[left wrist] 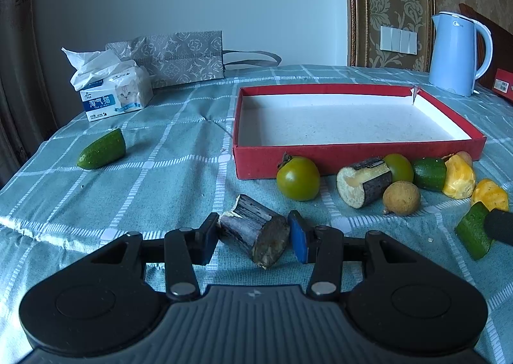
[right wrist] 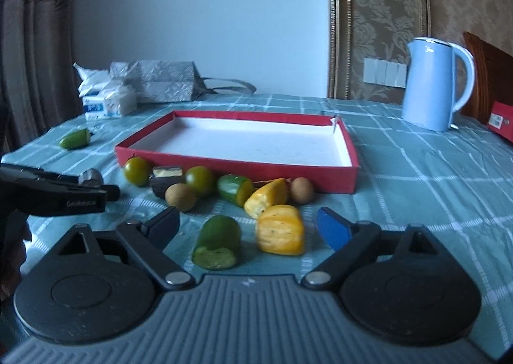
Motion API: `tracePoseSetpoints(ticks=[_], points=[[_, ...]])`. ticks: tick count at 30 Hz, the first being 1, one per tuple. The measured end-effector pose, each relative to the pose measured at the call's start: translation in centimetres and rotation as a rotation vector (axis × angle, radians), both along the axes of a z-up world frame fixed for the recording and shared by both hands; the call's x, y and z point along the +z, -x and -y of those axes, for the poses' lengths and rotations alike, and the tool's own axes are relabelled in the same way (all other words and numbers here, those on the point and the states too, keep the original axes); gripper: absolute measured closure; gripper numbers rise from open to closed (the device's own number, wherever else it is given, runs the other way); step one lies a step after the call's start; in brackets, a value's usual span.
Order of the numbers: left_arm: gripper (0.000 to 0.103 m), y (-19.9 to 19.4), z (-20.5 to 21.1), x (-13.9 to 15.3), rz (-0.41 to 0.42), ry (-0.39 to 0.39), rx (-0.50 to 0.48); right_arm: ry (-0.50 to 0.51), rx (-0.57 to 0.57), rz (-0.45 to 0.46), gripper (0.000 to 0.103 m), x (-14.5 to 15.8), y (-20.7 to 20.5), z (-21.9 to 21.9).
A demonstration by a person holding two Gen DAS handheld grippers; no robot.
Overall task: Organize fruits
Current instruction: 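Hold the eggplant chunk in the left gripper while the right gripper grasps a green cucumber piece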
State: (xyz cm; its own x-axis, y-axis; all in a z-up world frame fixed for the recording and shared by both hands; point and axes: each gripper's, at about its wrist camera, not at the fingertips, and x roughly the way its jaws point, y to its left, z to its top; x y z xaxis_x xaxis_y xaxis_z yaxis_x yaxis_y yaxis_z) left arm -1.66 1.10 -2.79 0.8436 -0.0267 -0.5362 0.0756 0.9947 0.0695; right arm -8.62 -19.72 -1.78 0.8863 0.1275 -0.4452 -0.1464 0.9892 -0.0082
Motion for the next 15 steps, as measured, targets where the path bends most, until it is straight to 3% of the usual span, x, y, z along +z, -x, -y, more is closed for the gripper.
tracePoseSetpoints(ticks=[8,15], points=[[0.058,0.0,-0.1,0.0,-0.003,0.007,0.0,0.018,0.065,-0.065,0.035,-0.2,-0.7,-1.2],[0.058,0.0,-0.1,0.0,0.0,0.002,0.0,0.055,0.055,-0.107,0.038,-0.5,-1.7,-1.8]])
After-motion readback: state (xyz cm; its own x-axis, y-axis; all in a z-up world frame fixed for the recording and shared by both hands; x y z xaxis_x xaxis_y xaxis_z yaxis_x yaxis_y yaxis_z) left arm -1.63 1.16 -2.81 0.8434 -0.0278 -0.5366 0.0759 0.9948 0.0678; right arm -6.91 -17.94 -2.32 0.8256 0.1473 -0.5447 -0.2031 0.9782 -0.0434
